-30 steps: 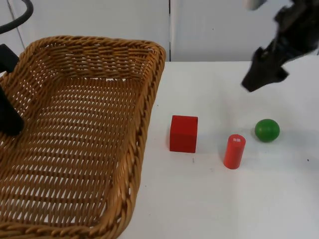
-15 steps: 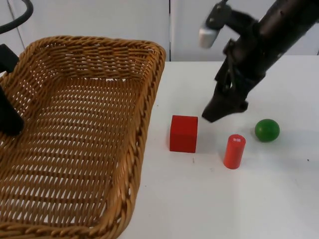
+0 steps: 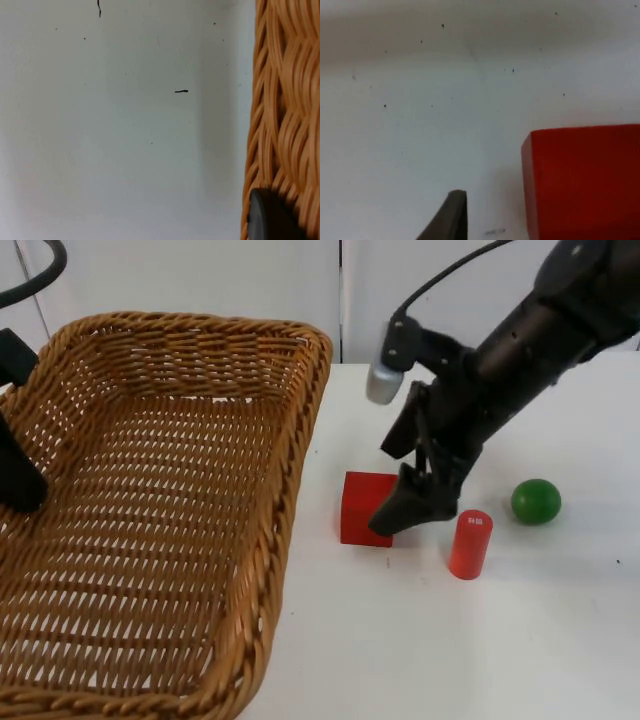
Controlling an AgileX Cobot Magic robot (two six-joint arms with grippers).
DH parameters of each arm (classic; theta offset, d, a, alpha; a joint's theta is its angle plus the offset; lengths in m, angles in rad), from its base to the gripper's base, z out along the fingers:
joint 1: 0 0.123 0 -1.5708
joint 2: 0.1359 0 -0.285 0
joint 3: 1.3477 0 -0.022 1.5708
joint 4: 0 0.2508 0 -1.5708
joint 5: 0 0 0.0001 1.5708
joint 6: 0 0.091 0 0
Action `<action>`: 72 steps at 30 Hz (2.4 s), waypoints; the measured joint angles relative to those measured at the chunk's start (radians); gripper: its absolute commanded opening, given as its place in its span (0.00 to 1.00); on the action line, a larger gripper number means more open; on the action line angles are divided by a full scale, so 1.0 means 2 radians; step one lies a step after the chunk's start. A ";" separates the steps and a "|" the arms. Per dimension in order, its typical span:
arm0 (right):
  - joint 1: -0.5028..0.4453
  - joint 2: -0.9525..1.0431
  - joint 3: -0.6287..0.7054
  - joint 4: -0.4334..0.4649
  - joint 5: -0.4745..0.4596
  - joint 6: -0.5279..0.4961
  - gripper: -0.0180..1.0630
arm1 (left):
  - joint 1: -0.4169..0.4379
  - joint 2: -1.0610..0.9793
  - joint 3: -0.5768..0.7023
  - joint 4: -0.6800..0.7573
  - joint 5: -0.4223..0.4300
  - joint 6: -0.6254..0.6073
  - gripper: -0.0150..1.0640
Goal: Pick up the basket with the left hand and place the object to the left of the red cylinder into the basket with the right hand.
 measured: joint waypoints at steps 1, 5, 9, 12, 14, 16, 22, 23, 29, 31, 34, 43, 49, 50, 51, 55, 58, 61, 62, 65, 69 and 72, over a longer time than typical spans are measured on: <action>0.001 0.006 -0.007 0.003 0.000 -0.001 0.93 | 0.000 0.000 0.000 0.000 0.000 0.000 0.01; 0.007 0.026 -0.031 0.008 0.001 -0.004 0.93 | 0.000 0.000 0.000 0.000 0.000 0.000 0.01; 0.011 0.044 -0.050 0.013 0.003 -0.004 0.93 | 0.000 0.000 0.000 0.000 0.000 0.000 0.01; 0.011 0.056 -0.055 0.013 0.002 -0.004 0.93 | 0.000 0.000 0.000 0.000 0.000 0.000 0.01; 0.011 0.058 -0.055 0.007 0.002 -0.004 0.93 | 0.000 0.000 0.000 0.000 0.000 0.000 0.01; 0.011 0.060 -0.055 0.003 0.002 -0.004 0.93 | 0.000 0.000 0.000 0.000 0.000 0.000 0.01; 0.011 0.060 -0.055 0.001 -0.004 -0.011 0.93 | 0.000 0.000 0.000 0.000 0.000 0.000 0.01; 0.011 0.060 -0.055 0.001 -0.006 -0.013 0.92 | 0.000 0.000 0.000 0.000 0.000 0.000 0.01; 0.011 0.060 -0.055 0.001 -0.026 -0.027 0.88 | 0.000 0.000 0.000 0.000 0.000 0.000 0.01; 0.011 0.060 -0.055 0.003 -0.030 -0.032 0.88 | 0.000 0.000 0.000 0.000 0.000 0.000 0.01; 0.011 0.060 -0.055 0.004 -0.031 -0.034 0.88 | 0.000 0.000 0.000 0.000 0.000 0.000 0.01; 0.011 0.061 -0.055 0.014 -0.034 -0.039 0.88 | 0.000 0.000 0.000 0.000 0.000 0.000 0.01; 0.011 0.081 -0.065 0.020 -0.035 -0.042 0.87 | 0.000 0.000 0.000 0.000 0.000 0.000 0.01; 0.011 0.086 -0.065 0.026 -0.035 -0.043 0.87 | 0.000 0.000 0.000 0.000 0.000 0.000 0.01; 0.011 0.089 -0.066 0.035 -0.031 -0.047 0.86 | 0.000 0.000 0.000 0.000 0.000 0.000 0.01; 0.011 0.091 -0.067 0.047 -0.032 -0.057 0.83 | 0.000 0.000 0.000 0.000 0.000 0.000 0.01; 0.011 0.091 -0.067 0.050 -0.034 -0.061 0.80 | 0.000 0.000 0.000 0.000 0.000 0.000 0.01; 0.011 0.091 -0.067 0.050 -0.035 -0.061 0.67 | 0.000 0.000 0.000 0.000 0.000 0.000 0.01; 0.011 0.091 -0.067 0.050 -0.035 -0.061 0.60 | 0.000 0.000 0.000 0.000 0.000 0.000 0.01; 0.011 0.091 -0.067 0.052 -0.036 -0.061 0.33 | 0.000 0.000 0.000 0.000 0.000 0.000 0.01; 0.011 0.091 -0.067 0.054 -0.037 -0.062 0.03 | 0.000 0.000 0.000 0.000 0.000 0.000 0.01; 0.011 0.090 -0.067 0.054 -0.037 -0.062 0.01 | 0.000 0.000 0.000 0.000 0.000 0.000 0.01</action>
